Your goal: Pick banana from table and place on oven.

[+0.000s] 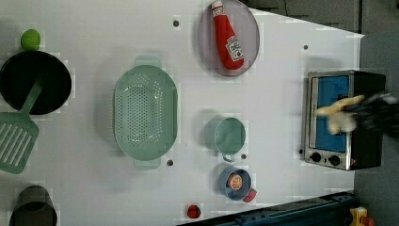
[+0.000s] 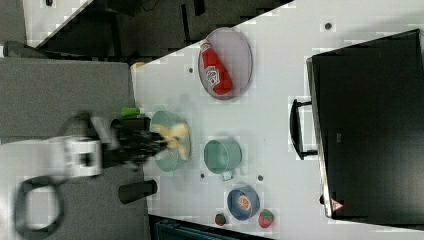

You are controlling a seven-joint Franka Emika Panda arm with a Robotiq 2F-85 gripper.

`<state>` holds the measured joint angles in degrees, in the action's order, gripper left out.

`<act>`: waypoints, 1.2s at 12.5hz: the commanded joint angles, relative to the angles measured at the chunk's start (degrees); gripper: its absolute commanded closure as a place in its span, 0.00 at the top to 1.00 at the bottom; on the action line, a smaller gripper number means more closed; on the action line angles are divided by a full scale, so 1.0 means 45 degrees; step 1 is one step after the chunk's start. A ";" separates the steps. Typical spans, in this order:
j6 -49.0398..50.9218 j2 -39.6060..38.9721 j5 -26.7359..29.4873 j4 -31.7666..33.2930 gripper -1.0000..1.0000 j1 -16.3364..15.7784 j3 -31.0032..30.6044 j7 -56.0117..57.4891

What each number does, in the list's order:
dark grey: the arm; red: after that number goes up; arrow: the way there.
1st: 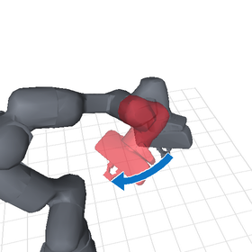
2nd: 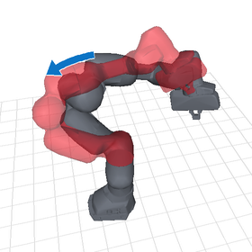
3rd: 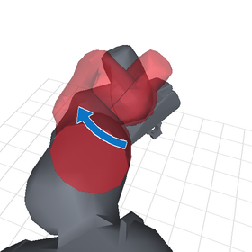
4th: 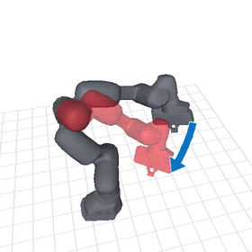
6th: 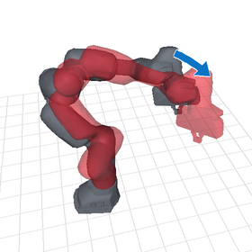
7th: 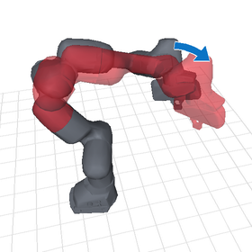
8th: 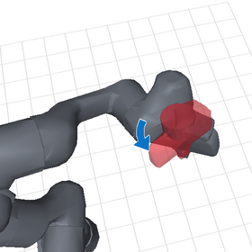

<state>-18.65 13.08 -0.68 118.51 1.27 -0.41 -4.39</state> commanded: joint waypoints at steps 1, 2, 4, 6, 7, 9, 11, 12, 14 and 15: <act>0.1764 -0.0130 0.0046 -0.1247 0.19 0.0044 0.0618 -0.0255; 0.1891 -0.0283 0.0030 -0.1566 0.19 0.0089 0.0916 -0.0255; 0.1853 -0.0631 0.0030 -0.1821 0.19 0.0232 0.1836 0.0156; 0.1821 -0.1074 0.0027 -0.1955 0.19 0.0316 0.3102 0.1562; 0.1811 -0.1372 0.0018 -0.1988 0.19 0.0353 0.3811 0.2415; 0.1335 -0.2052 0.0016 -0.2155 0.19 0.0398 0.5294 0.4586; 0.0332 -0.2796 0.0017 -0.2339 0.19 0.0414 0.6632 0.7020; -0.0162 -0.3189 0.0018 -0.2407 0.19 0.0418 0.7186 0.8239; -0.1187 -0.3913 0.0052 -0.2438 0.19 0.0424 0.7966 1.0109; -0.1662 -0.4211 0.0054 -0.2441 0.19 0.0427 0.8117 1.0669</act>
<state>-24.34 -8.46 -0.60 109.28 4.10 37.63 33.54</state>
